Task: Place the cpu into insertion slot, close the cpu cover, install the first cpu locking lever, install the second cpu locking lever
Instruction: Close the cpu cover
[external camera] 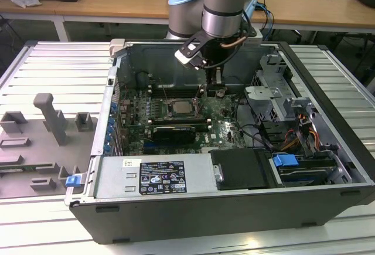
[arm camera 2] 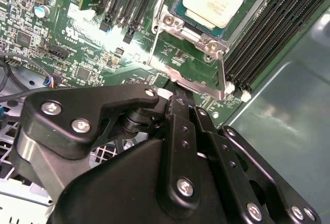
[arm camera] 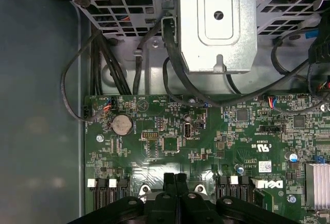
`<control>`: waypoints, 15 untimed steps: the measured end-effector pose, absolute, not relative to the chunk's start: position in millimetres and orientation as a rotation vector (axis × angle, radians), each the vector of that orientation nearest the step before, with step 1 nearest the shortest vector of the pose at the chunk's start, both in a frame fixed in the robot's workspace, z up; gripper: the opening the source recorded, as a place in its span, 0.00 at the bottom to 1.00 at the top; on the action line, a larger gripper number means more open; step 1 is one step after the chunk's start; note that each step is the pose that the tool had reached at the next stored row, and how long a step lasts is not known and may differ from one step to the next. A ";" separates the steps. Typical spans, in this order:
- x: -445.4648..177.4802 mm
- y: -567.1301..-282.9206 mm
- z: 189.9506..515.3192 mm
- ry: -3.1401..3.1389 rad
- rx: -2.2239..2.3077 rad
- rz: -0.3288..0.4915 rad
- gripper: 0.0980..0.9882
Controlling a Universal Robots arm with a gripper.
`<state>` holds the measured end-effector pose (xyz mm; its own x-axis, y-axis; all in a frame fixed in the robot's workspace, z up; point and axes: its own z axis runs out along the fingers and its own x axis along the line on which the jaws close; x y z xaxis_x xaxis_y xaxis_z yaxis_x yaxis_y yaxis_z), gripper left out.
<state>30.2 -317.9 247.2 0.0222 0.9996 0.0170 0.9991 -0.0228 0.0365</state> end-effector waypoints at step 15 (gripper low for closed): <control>23.6 -317.9 247.1 2.186 2.236 0.059 0.01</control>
